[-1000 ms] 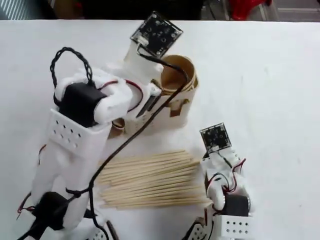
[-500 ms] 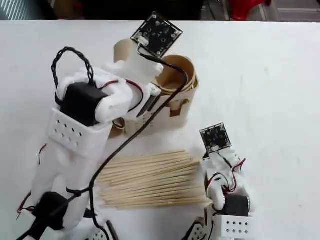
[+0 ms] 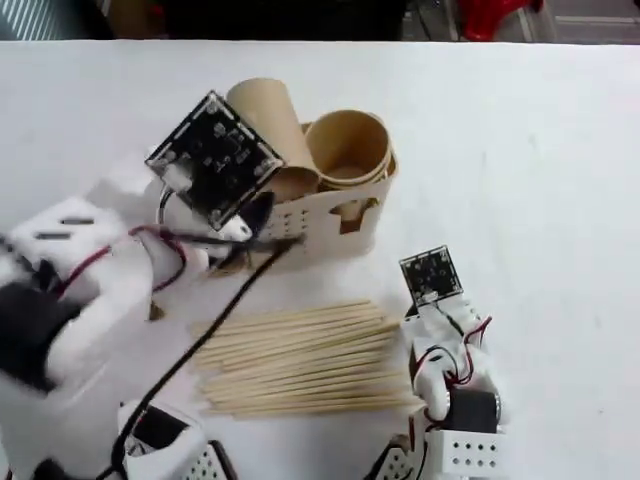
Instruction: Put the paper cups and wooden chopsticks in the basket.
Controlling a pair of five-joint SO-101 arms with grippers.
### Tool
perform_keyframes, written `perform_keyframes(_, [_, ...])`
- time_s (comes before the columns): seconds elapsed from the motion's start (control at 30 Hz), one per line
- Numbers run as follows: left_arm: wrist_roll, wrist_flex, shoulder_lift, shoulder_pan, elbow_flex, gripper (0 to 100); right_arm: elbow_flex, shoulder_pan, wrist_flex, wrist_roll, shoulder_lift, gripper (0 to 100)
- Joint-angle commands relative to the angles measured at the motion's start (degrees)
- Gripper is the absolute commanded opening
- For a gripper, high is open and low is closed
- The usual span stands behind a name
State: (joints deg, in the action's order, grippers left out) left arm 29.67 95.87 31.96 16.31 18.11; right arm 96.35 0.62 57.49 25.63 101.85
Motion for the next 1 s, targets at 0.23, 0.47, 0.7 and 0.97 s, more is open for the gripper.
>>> perform_keyframes(0.23, [14.86, -13.63, 6.81, -0.84, -21.19, 25, 0.53, 0.13, -1.36, 0.7, 0.13, 1.7])
perform_keyframes(0.47, [16.26, -31.03, 12.62, -5.05, -38.33, 24, 0.53, 0.13, -1.36, 0.7, 0.13, 1.7])
perform_keyframes(0.7, [14.15, -45.54, 18.77, -8.4, -50.9, 24, 0.53, 0.13, -1.36, 0.7, 0.13, 1.7])
perform_keyframes(0.97, [6.95, -56.18, 19.03, -8.22, -57.58, 24, 0.53, 0.13, -1.98, 0.7, 0.13, 1.7])
